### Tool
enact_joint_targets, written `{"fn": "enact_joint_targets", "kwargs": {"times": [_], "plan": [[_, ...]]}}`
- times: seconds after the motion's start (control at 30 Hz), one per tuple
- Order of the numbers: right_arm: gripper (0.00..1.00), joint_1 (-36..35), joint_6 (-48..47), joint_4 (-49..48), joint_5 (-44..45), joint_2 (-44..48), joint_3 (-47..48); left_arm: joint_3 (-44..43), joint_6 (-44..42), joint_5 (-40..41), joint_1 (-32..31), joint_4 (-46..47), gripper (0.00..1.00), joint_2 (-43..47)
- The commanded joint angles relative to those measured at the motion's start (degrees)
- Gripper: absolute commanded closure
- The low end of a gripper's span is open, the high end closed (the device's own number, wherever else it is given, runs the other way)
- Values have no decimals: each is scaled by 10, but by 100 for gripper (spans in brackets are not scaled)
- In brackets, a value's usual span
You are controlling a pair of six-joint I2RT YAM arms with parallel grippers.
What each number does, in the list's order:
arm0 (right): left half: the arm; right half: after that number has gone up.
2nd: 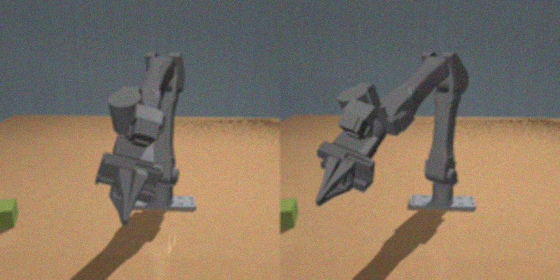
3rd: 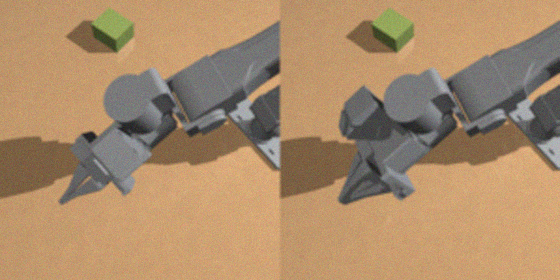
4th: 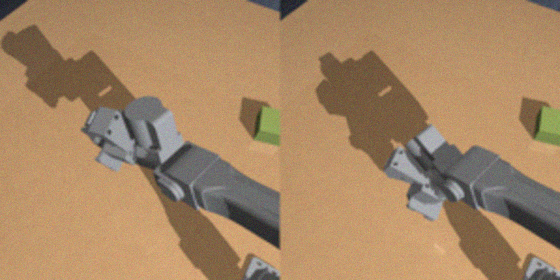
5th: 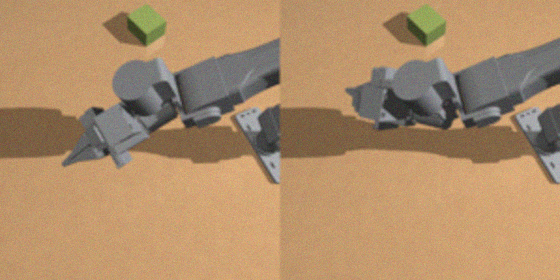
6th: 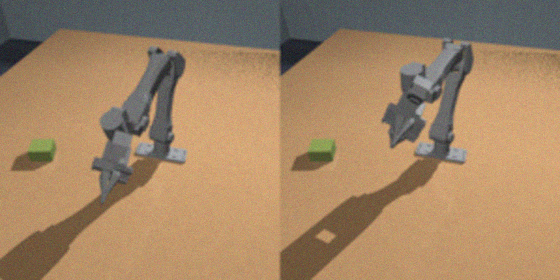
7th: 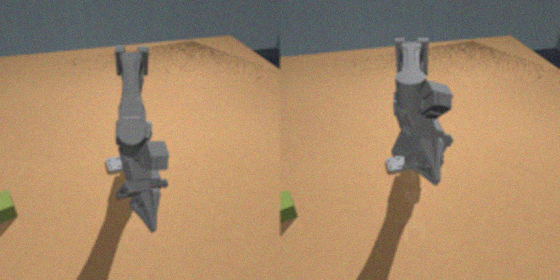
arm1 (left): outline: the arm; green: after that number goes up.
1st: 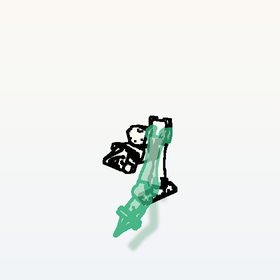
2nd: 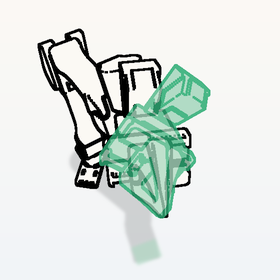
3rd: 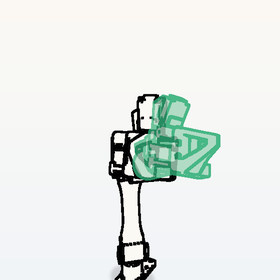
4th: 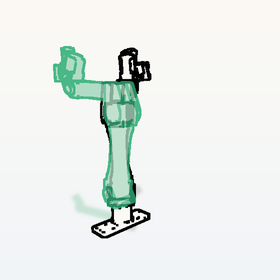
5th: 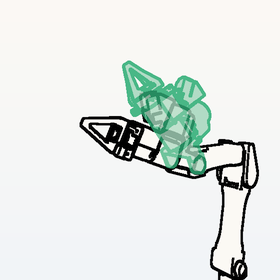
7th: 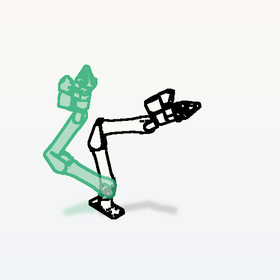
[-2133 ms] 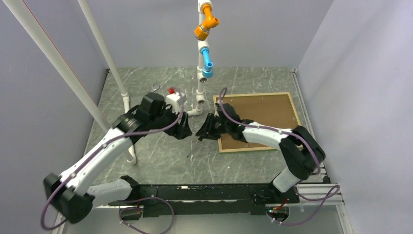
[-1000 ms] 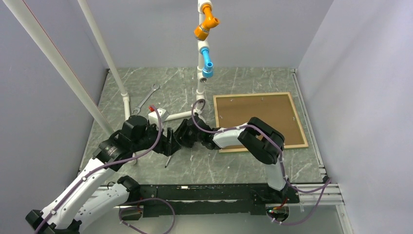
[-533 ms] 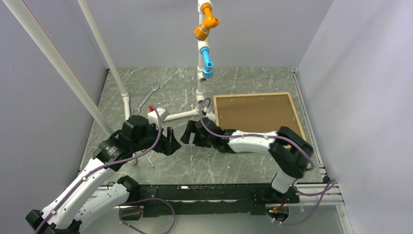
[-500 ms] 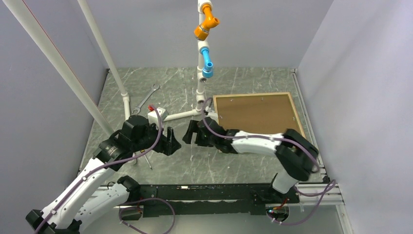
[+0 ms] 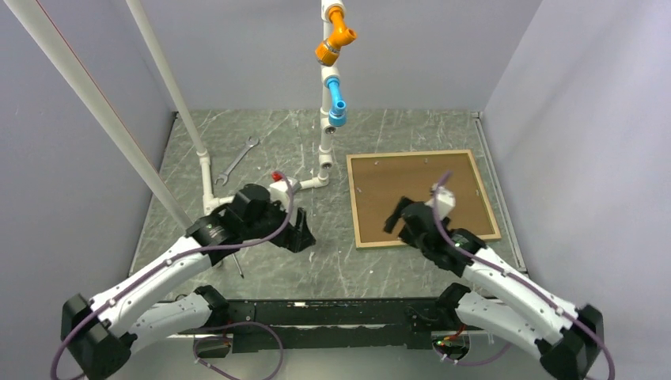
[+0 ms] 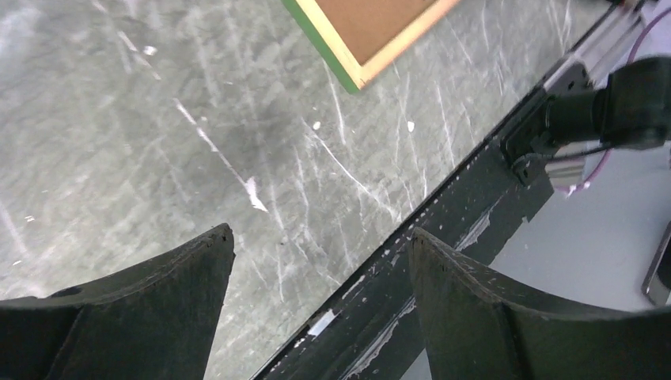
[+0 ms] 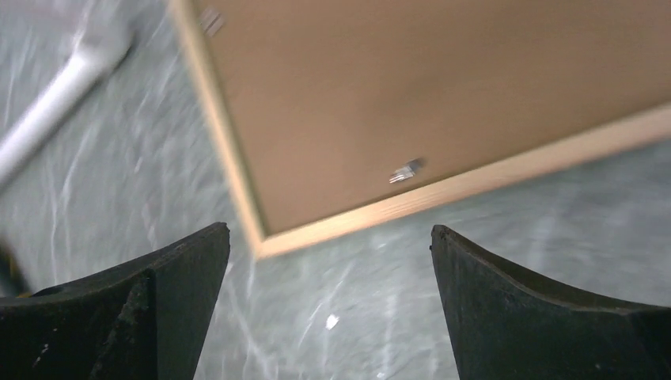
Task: Take the photo out of the frame
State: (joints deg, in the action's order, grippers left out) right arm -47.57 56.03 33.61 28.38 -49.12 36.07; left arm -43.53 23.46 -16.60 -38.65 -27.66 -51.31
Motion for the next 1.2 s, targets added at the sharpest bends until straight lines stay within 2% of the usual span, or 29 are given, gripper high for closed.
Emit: {"fn": "enact_joint_targets", "kwargs": {"times": [0.0, 0.1, 0.17, 0.33, 0.47, 0.77, 1.17], "plan": [[1, 151, 59, 149, -12, 60, -2, -44, 7, 88, -91, 54, 16, -57], [1, 216, 69, 195, -5, 76, 6, -75, -17, 148, -161, 72, 17, -110], [1, 240, 61, 189, -15, 76, -2, -89, -34, 164, -191, 89, 17, -142], [4, 306, 60, 171, -56, 10, 0, -129, -73, 187, -229, 130, 18, -213], [9, 336, 63, 141, -71, -2, -6, -180, -112, 211, -257, 115, 19, -263], [29, 435, 53, 65, -145, -38, -55, -250, -156, 244, -280, 96, 20, -331], [34, 492, 44, -23, -195, -121, -77, -297, -182, 265, -283, 76, 20, -391]]}}
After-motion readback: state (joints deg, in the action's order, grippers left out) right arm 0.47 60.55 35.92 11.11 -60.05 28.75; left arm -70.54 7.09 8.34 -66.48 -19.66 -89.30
